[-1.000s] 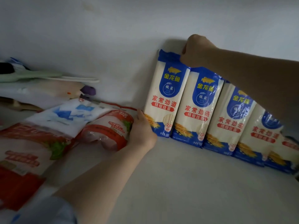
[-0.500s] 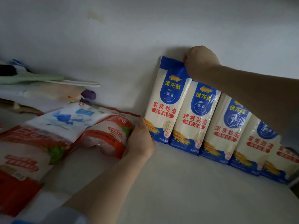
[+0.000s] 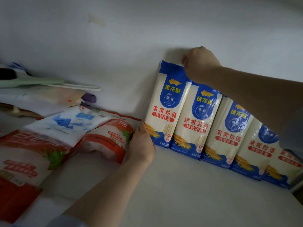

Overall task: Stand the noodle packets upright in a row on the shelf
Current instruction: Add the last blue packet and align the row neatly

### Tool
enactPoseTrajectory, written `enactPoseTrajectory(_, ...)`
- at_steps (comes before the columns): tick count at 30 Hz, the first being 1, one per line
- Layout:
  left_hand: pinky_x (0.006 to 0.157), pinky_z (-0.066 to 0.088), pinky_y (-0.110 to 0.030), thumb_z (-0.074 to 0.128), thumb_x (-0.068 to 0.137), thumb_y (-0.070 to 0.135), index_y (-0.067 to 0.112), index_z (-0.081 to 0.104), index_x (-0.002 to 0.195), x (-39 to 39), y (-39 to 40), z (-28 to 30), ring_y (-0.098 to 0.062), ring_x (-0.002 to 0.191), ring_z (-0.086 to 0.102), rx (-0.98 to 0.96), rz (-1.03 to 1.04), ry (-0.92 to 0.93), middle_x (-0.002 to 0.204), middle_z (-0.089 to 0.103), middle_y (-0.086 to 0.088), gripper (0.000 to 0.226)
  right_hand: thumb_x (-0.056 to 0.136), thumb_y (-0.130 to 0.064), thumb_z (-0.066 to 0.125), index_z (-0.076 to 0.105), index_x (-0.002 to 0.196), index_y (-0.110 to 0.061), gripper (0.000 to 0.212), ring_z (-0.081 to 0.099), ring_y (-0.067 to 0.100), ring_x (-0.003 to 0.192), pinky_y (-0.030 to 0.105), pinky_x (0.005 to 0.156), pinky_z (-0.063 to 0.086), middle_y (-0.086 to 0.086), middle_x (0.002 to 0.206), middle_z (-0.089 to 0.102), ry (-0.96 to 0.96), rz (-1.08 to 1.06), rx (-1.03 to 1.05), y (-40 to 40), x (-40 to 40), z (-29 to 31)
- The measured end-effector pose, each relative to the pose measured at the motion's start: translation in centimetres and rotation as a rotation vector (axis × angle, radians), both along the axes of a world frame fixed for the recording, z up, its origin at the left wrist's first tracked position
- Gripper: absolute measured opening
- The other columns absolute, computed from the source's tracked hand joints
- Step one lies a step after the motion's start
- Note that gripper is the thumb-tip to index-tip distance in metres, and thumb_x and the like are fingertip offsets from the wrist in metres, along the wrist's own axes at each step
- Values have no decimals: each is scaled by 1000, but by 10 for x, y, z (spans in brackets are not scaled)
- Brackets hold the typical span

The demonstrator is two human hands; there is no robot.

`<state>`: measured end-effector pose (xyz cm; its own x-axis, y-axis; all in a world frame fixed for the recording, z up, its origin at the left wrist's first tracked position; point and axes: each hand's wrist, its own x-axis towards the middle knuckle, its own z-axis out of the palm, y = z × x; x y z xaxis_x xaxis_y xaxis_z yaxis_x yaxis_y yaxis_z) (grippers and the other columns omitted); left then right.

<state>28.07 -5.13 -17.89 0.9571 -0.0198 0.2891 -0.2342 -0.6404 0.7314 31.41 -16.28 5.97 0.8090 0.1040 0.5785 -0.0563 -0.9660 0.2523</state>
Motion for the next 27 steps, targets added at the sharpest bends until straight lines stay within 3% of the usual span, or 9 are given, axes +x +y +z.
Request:
enactPoseTrajectory(5,92,53,-36,63,88,16,11,26,142,-1,1,0,-20,121,52,-5,5,-3,134,48,-7,66,85,-8,51,64,107,-6,26,59,28,88,31,75,51,12,104,62,87,80,153,30,11,6)
enactPoseTrajectory(9,94,51,-36,62,88,14,11,25,143,0,1,0,-20,123,50,-14,-6,-6,136,46,-7,67,86,-8,48,50,86,-7,3,49,27,77,25,53,38,9,81,48,150,33,123,44,19,9)
enactPoseTrajectory(12,95,51,-36,62,88,15,11,25,143,0,0,0,-20,124,49,-13,-11,-14,136,45,-7,67,89,-14,51,43,71,-7,21,46,27,76,27,51,33,5,65,36,167,10,79,43,19,9)
enactPoseTrajectory(15,94,52,-36,62,87,15,10,26,142,0,1,0,-20,123,50,-8,-15,-15,136,45,-7,66,92,-9,48,47,85,-6,8,46,27,78,30,66,37,7,68,39,126,9,16,43,16,7)
enactPoseTrajectory(21,92,52,-35,62,87,14,11,28,141,-1,1,1,-20,122,50,-12,-18,-26,134,47,-7,64,86,-6,53,45,88,-5,9,47,28,80,31,67,39,11,84,47,125,-66,-76,52,5,6)
enactPoseTrajectory(25,92,53,-35,62,88,14,12,28,141,-1,1,1,-19,122,51,-18,-13,-28,134,47,-6,63,86,-7,51,44,87,-2,8,48,26,68,28,53,37,8,70,43,208,-118,-71,53,6,8)
enactPoseTrajectory(27,92,53,-34,62,88,14,12,28,140,-2,1,1,-19,122,51,-16,-12,-28,134,47,-6,62,87,-5,48,42,76,-1,13,41,20,57,26,46,32,7,67,40,240,-134,-74,52,9,9)
